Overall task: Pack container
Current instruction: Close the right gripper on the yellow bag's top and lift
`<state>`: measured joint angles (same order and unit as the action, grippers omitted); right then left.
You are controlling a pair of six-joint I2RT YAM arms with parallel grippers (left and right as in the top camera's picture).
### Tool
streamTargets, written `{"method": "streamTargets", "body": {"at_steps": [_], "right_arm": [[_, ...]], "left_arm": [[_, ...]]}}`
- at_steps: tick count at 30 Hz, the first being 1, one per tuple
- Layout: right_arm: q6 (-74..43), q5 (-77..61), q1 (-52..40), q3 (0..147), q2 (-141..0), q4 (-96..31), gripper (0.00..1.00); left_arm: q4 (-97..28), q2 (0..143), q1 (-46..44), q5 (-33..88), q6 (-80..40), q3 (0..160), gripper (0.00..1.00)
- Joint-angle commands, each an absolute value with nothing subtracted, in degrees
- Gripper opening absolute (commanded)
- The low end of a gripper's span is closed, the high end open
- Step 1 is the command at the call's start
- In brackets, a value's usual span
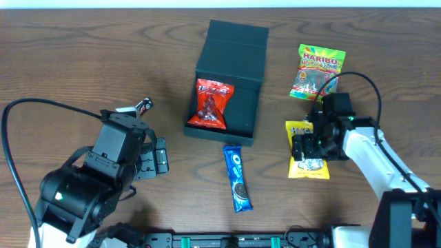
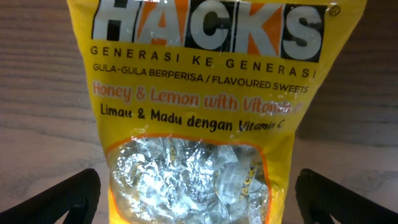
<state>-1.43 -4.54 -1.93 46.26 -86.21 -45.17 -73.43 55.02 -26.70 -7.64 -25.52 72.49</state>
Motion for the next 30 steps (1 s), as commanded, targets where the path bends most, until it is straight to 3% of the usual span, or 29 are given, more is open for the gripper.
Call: {"method": "streamTargets", "body": {"at_steps": [1,30], "right_arm": [[-2.6,-5.0,-1.6,45.5,-86.4,-44.2,0.99],[-4.3,-6.1,-1.6,45.2,-88.5,-40.3,0.99]], "left_arm": [[-73.5,55.1,-26.7,-7.4,-26.0,72.1,0.95],[-73.5,55.1,-26.7,-7.4,-26.0,72.1,0.95]]}}
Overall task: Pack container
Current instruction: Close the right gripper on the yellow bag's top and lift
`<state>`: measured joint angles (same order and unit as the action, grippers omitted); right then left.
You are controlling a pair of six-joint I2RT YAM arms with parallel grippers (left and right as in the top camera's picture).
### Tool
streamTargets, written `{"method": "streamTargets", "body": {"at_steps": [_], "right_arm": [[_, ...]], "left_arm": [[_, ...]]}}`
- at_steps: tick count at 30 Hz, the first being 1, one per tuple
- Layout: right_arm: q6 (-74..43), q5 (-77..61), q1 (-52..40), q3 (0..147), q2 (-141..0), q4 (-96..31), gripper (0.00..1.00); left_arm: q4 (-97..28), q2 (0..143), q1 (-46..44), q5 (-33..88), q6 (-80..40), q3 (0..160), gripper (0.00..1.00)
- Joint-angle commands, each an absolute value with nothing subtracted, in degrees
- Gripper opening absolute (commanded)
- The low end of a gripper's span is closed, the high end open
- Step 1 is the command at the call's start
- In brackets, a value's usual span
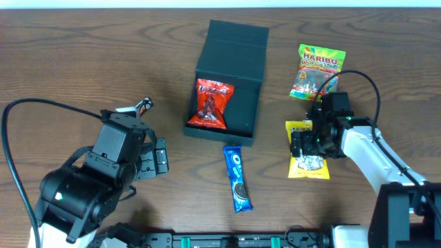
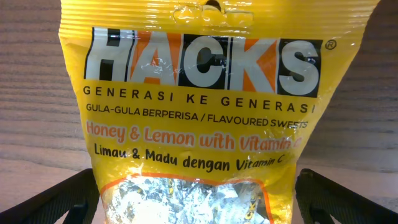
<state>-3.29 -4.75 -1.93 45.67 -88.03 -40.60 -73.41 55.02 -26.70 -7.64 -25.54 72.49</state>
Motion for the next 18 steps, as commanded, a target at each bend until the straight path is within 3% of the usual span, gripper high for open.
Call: {"method": "streamTargets", "body": {"at_steps": [1,9,14,18], "right_arm": [[-4.3,-6.5,-1.6,45.2,-88.5,-40.2,0.99],[-4.3,-6.5,-1.6,44.7,-88.5,-40.0,0.99],[-4.3,-6.5,-1.6,43.4,-88.5,-39.9,0.78],[-4.3,-6.5,-1.6,42.4,-88.5,-39.8,0.73]], "left_arm": [[-73.5,55.1,-26.7,-7.4,-26.0,72.1,0.95],[-73.4,55.1,-26.7,-7.4,-26.0,72.1,0.95],[-73.4,55.1,-26.7,-7.4,-26.0,72.1,0.95],[-73.4,55.1,-26.7,-7.4,-26.0,72.1,0.95]]}}
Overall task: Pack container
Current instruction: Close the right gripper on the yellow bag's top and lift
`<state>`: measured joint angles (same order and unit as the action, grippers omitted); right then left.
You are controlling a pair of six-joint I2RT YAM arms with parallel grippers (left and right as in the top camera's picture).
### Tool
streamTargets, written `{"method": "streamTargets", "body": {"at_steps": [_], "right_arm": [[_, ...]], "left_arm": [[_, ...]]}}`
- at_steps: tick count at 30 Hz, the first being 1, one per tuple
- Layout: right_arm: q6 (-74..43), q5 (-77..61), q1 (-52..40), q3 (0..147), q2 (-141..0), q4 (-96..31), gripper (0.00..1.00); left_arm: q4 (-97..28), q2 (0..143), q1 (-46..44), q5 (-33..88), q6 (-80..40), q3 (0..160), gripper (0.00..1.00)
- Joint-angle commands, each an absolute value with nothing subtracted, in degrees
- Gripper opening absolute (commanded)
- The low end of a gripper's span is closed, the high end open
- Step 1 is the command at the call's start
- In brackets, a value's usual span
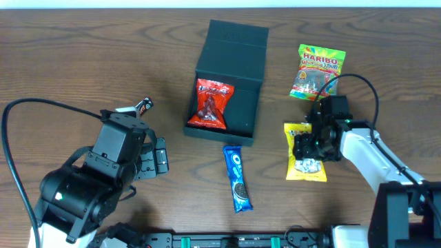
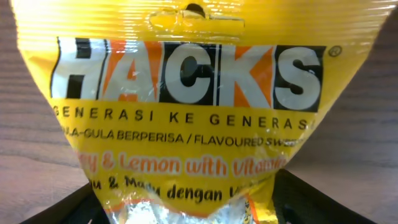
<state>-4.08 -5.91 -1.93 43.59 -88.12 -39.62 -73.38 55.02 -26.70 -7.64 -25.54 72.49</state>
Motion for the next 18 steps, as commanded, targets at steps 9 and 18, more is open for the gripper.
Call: {"method": "streamTargets", "body": {"at_steps": [9,18], "right_arm": [[-4.3,-6.5,-1.6,42.3,-88.5,-39.7,0.63],[-4.7,-6.5,-1.6,42.4,-88.5,-39.4,0.43]], "left_arm": [[-73.4,55.1,-26.7,-7.4,-26.0,72.1,0.95],[-73.5,55.1,-26.7,-7.5,-26.0,72.1,0.95]]}}
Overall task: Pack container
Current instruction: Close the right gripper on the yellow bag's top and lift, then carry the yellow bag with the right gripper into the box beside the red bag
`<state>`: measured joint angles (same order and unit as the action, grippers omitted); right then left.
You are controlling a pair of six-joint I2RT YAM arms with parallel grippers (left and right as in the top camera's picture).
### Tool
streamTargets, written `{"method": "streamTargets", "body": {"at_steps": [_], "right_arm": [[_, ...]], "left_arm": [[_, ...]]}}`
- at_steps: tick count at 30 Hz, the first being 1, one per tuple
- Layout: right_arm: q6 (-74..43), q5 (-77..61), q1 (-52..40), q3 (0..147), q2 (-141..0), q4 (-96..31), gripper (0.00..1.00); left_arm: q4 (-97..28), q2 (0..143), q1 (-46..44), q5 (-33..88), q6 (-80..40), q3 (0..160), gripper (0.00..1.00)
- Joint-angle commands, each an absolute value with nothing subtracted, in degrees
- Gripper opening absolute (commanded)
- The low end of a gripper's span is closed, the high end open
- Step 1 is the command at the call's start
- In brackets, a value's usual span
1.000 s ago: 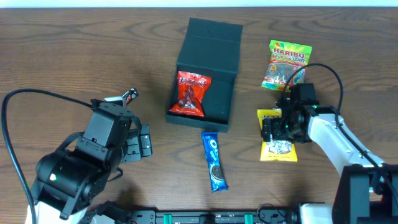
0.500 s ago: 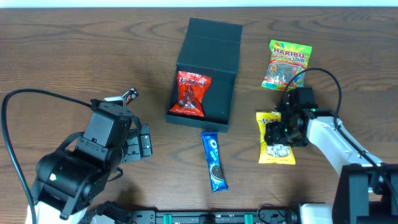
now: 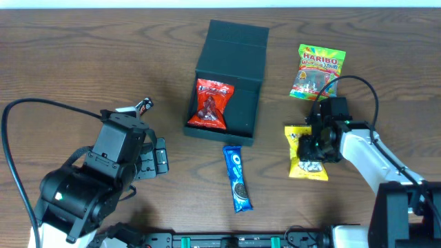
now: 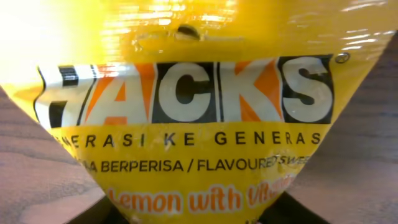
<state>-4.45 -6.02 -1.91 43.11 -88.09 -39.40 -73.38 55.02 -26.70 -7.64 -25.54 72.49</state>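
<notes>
The yellow HACKS sweets bag (image 4: 186,93) fills the right wrist view and narrows to a pinch between the two dark fingers (image 4: 93,214) of my right gripper (image 4: 196,214), which is shut on it. From overhead, the right gripper (image 3: 315,146) sits over the bag (image 3: 306,169) at the right of the table. The dark open box (image 3: 238,48) stands at centre back with a red snack packet (image 3: 211,103) in it. My left gripper (image 3: 158,158) rests far left, away from everything; its jaws are unclear.
A blue Oreo pack (image 3: 238,178) lies just in front of the box. A Haribo bag (image 3: 317,71) lies behind the right gripper. A small red and white object (image 3: 143,105) sits by the left arm.
The right gripper's fingers have drawn further in on the yellow bag, pinching it narrower. The bag's upper part now stands nearer the wrist camera. The left arm is still.
First the right gripper stood open over the bag's lower, clear window part. Then it was open around the printed middle. Then its fingers touched the bag's sides, and now they are shut on the crumpled bag. The box, Oreo pack and Haribo bag stayed put.
</notes>
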Motion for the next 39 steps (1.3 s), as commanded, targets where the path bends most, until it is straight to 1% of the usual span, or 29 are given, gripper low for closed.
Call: {"method": "streamTargets", "body": {"at_steps": [1,5,7,10,12,16,19,23,25,28,31,39], "right_arm": [[-4.7,-6.5,-1.6,42.5,-88.5,-39.4,0.40],[-5.2,-6.5,-1.6,43.5,-88.5,-40.3,0.32],[-5.1,-6.5,-1.6,44.4,-88.5,-41.3,0.24],[-5.3,-6.5,-1.6,46.4,-88.4,-43.4,0.09],[-5.6,-6.6,-1.6,47.4,-88.2,-44.6,0.02],[-5.7,-8.8,-1.6,50.1,-86.7,-47.7,0.02],[-5.7,-13.6,-1.9,53.1,-84.0,-51.0,0.01],[-7.2,-15.3,-4.6,57.6,-79.0,-55.5,0.01],[-11.1,-15.3,-6.2,59.5,-76.5,-56.9,0.01],[-20.0,-17.0,-8.5,61.7,-72.6,-57.4,0.01],[-32.6,-17.4,-11.4,63.0,-69.4,-56.6,0.01],[-47.3,-15.7,-22.9,64.0,-69.5,-47.7,0.01]], "left_arm": [[-73.5,55.1,-26.7,-7.5,-26.0,72.1,0.95],[-73.5,55.1,-26.7,-7.5,-26.0,72.1,0.95],[-73.5,55.1,-26.7,-7.5,-26.0,72.1,0.95],[-73.5,55.1,-26.7,-7.5,-26.0,72.1,0.95],[-73.5,55.1,-26.7,-7.5,-26.0,72.1,0.95],[-73.5,55.1,-26.7,-7.5,-26.0,72.1,0.95],[-73.5,55.1,-26.7,-7.5,-26.0,72.1,0.95],[-73.5,55.1,-26.7,-7.5,-26.0,72.1,0.95],[-73.5,55.1,-26.7,-7.5,-26.0,72.1,0.95],[-73.5,55.1,-26.7,-7.5,-26.0,72.1,0.95],[-73.5,55.1,-26.7,-7.5,-26.0,72.1,0.95],[-73.5,55.1,-26.7,-7.5,-26.0,72.1,0.95]]}}
